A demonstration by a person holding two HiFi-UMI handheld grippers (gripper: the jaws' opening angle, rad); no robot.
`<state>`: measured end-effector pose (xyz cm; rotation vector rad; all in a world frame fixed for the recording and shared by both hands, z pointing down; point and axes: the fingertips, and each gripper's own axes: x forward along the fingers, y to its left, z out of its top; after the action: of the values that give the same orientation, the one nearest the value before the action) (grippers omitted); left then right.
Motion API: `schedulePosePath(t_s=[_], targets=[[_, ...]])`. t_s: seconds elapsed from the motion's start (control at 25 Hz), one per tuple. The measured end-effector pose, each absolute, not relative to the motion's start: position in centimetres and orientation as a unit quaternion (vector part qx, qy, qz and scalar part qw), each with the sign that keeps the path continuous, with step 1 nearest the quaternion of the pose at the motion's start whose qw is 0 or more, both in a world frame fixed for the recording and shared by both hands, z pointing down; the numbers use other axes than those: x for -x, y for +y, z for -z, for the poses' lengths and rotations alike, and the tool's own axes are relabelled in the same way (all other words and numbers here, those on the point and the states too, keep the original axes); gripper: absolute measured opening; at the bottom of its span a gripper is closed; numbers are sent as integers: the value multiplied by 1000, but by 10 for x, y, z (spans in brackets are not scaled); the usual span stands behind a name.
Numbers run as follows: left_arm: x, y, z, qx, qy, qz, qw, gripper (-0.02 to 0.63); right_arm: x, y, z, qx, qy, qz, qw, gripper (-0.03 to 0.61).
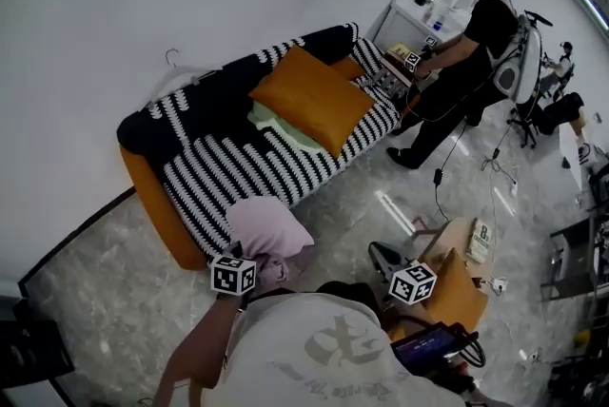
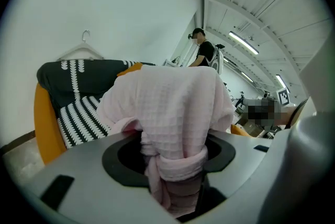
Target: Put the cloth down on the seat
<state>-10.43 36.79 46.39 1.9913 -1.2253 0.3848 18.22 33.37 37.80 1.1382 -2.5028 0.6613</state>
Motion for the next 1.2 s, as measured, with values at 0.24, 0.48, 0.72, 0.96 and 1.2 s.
schedulePosePath(t_s=[0.24, 0.48, 0.72, 0.96, 1.2], targets=[[131, 374, -463, -765, -498, -146, 382, 249, -147, 326, -391, -369, -881, -236, 177, 17], [145, 380, -476, -747, -515, -138, 399, 248, -126, 308, -399, -340, -890, -237, 190, 17], [152, 373, -480, -725, -540, -133, 407, 247, -116, 286, -412, -317, -896, -250, 187, 17], [150, 352, -477, -706, -553, -133, 421, 249, -105, 257, -421, -283, -904, -268, 174, 17], [132, 309, -486, -697, -551, -152, 433, 247, -104, 223, -438, -242, -912, -263, 199, 17]])
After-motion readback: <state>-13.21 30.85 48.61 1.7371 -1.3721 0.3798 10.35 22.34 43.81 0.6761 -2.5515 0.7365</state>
